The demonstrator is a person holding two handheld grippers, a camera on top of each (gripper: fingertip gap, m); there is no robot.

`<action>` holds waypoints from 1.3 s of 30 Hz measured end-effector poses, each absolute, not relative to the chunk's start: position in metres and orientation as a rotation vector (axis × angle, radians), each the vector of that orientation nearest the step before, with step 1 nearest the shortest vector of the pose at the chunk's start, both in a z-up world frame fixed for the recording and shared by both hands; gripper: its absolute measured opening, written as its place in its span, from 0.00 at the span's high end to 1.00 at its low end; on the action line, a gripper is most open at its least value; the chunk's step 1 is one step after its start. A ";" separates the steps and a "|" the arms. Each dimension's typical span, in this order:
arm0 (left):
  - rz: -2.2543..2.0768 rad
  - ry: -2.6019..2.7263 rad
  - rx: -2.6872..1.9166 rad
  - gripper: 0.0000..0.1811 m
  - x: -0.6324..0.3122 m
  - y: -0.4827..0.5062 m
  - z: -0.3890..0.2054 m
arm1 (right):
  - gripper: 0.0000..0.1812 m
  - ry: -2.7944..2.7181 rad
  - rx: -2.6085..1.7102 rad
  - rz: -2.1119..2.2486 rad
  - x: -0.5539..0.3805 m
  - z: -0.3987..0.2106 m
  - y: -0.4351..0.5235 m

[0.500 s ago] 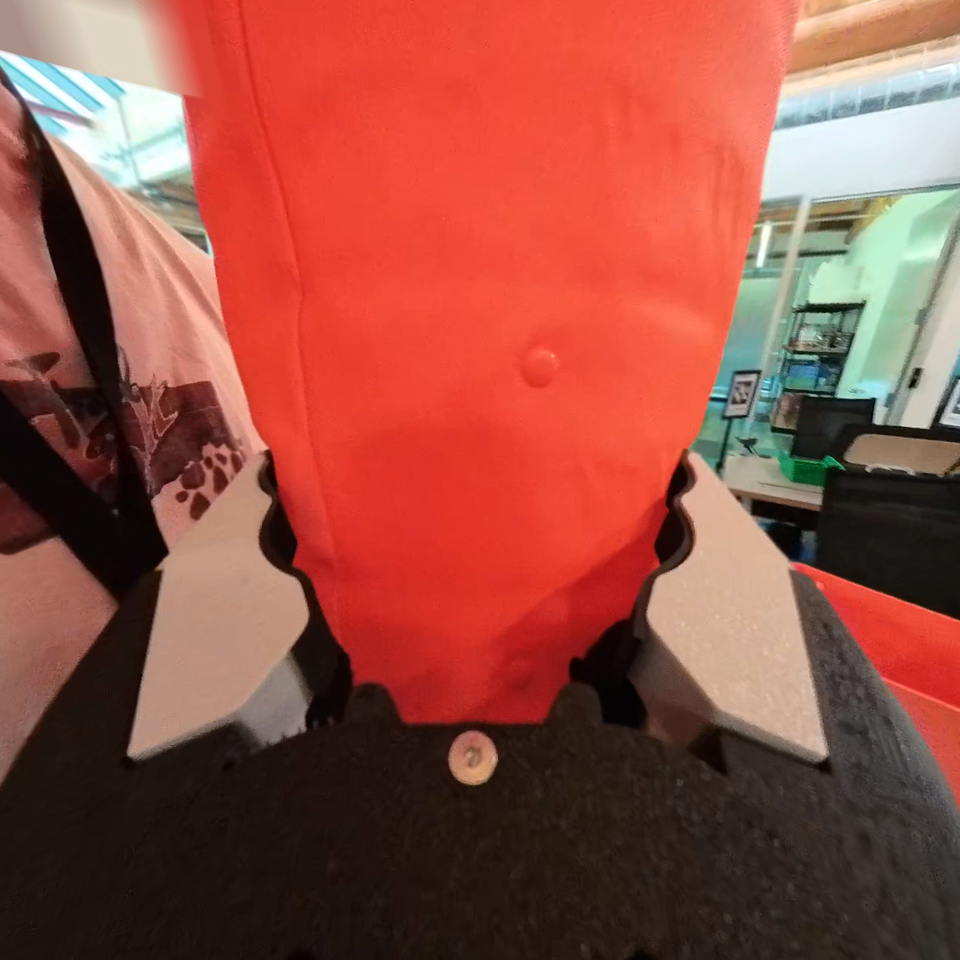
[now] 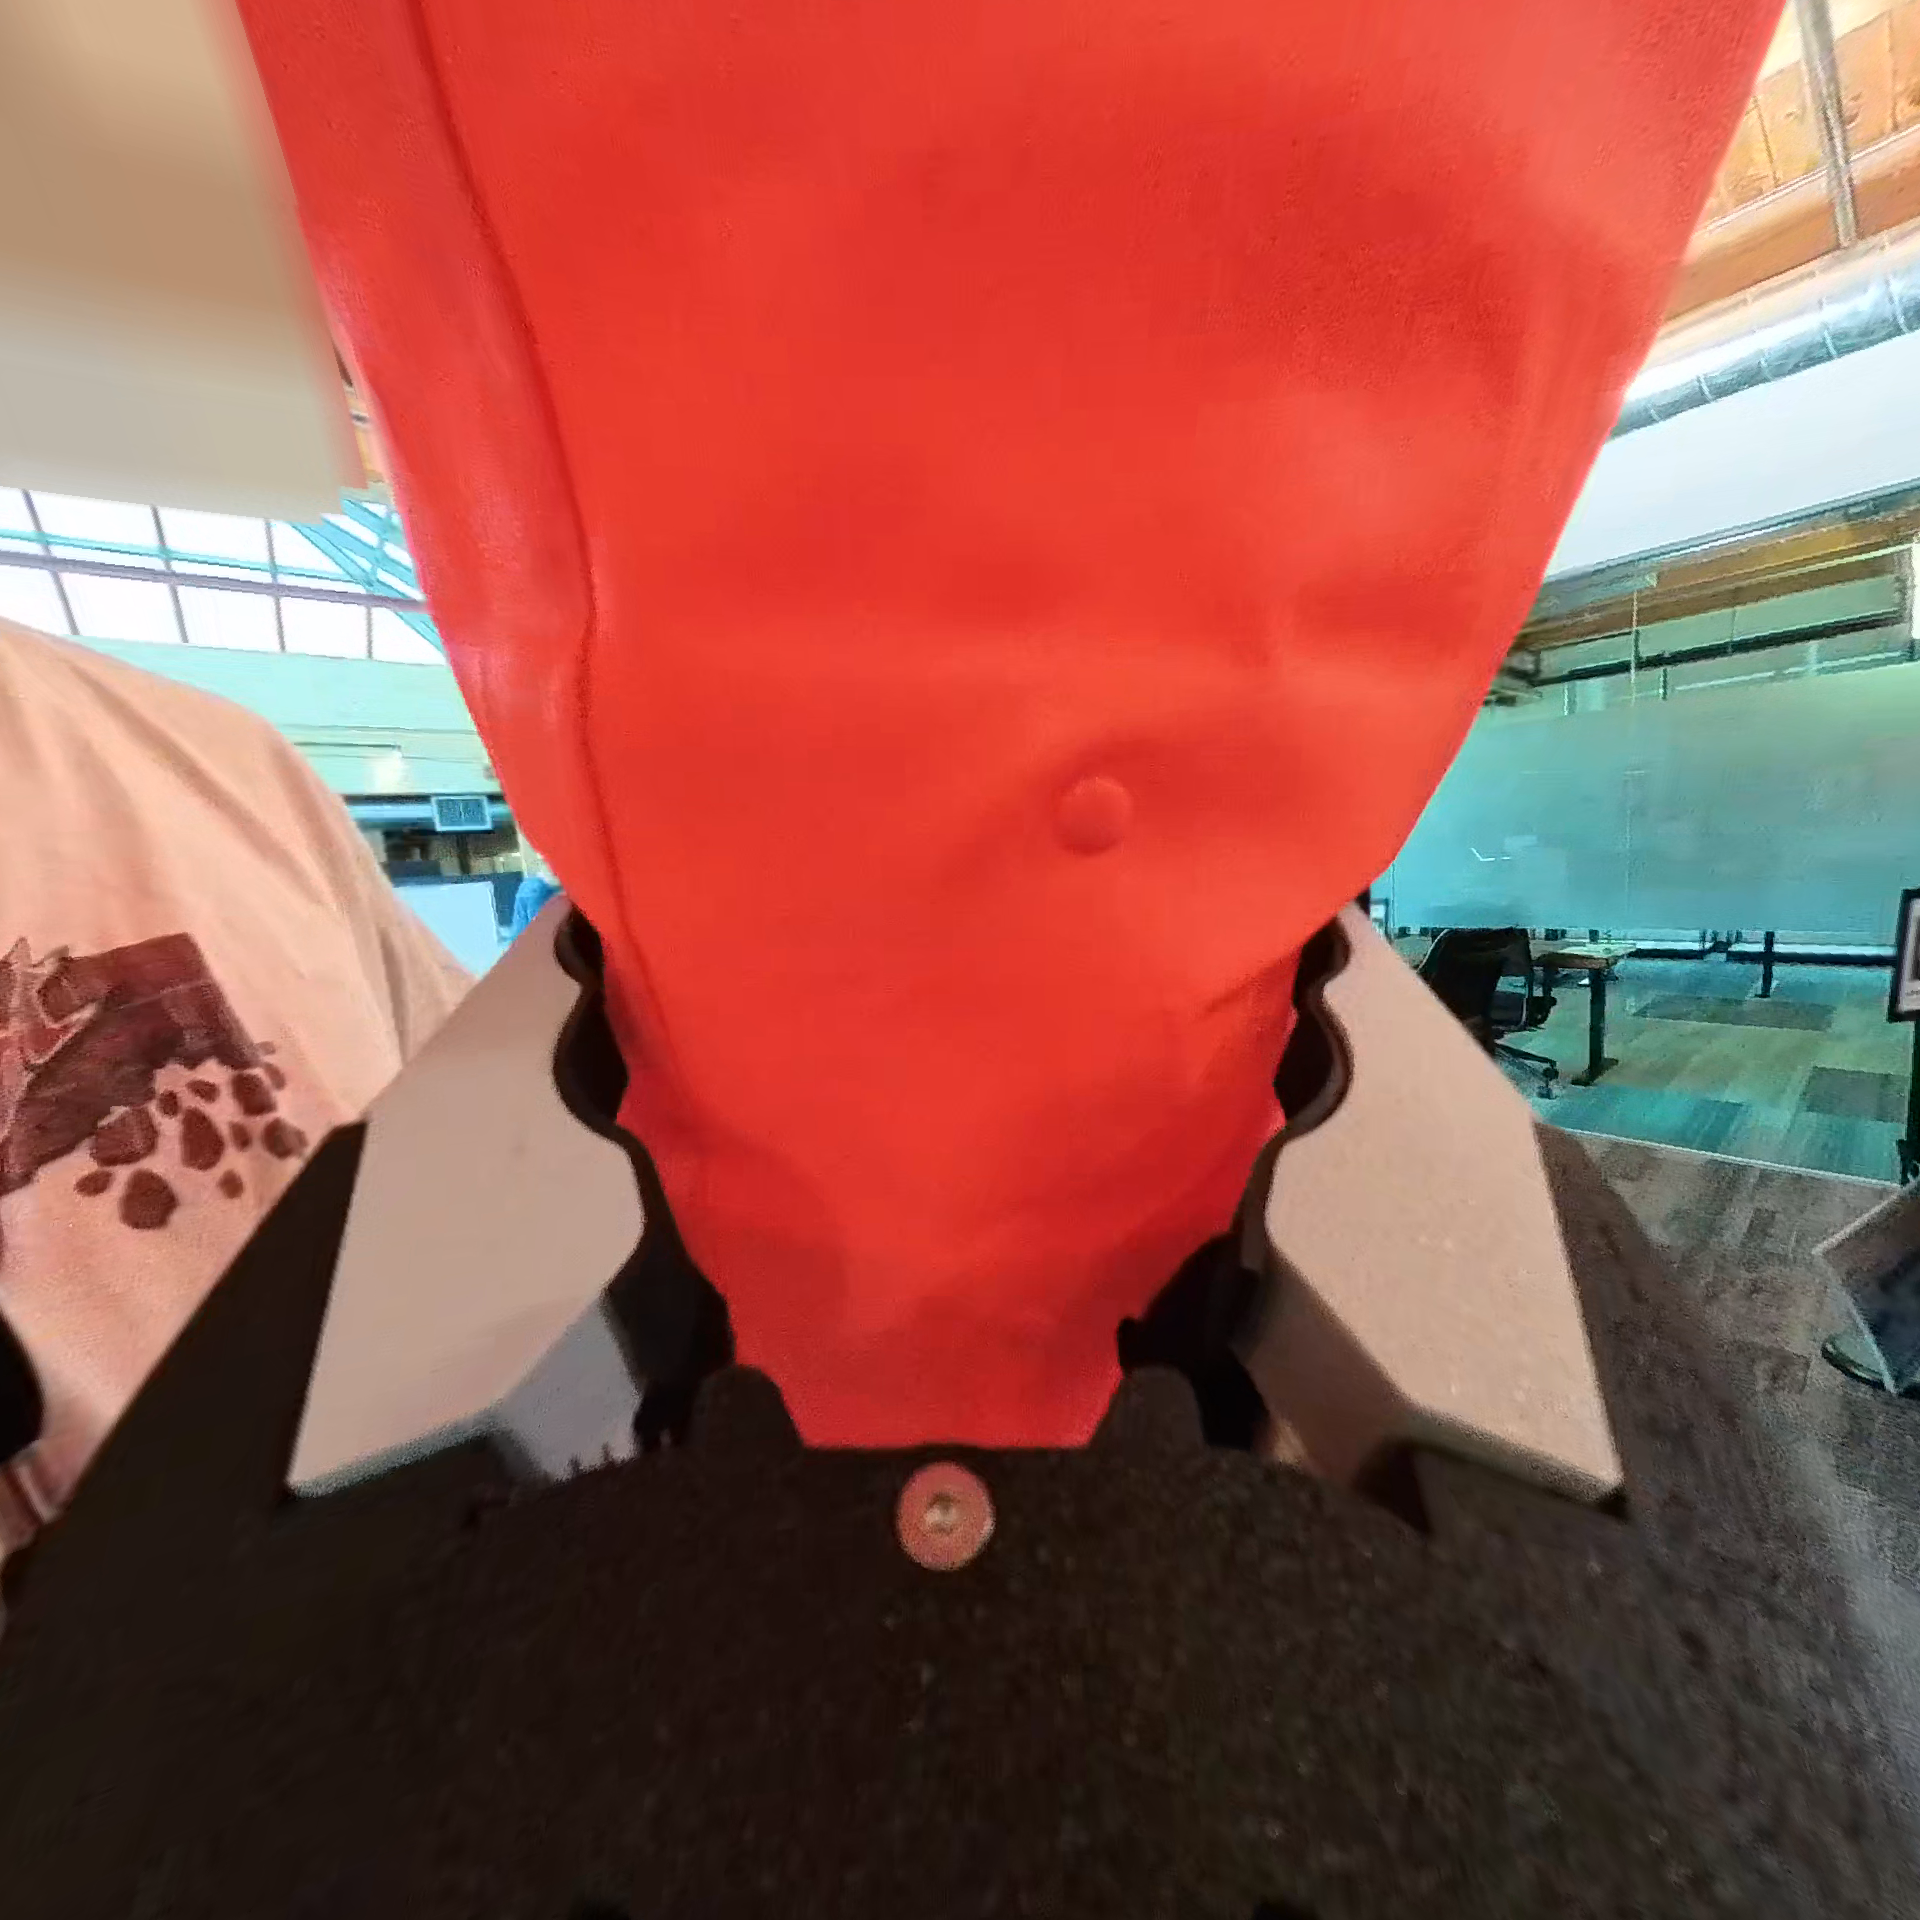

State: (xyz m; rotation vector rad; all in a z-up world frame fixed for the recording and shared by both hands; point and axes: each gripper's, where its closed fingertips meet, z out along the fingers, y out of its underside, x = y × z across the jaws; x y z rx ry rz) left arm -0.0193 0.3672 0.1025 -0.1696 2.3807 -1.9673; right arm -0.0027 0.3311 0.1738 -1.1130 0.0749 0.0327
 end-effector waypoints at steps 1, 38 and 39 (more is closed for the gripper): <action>-1.949 2.384 -0.148 0.39 -0.008 0.372 0.108 | 0.29 0.067 -1.129 0.022 0.009 0.177 0.334; -1.600 2.477 -0.143 0.46 0.503 0.295 0.109 | 0.35 0.123 -1.384 -0.321 0.494 0.186 0.257; -1.581 2.484 -0.179 0.46 0.520 0.296 0.099 | 0.35 0.139 -1.407 -0.294 0.513 0.175 0.255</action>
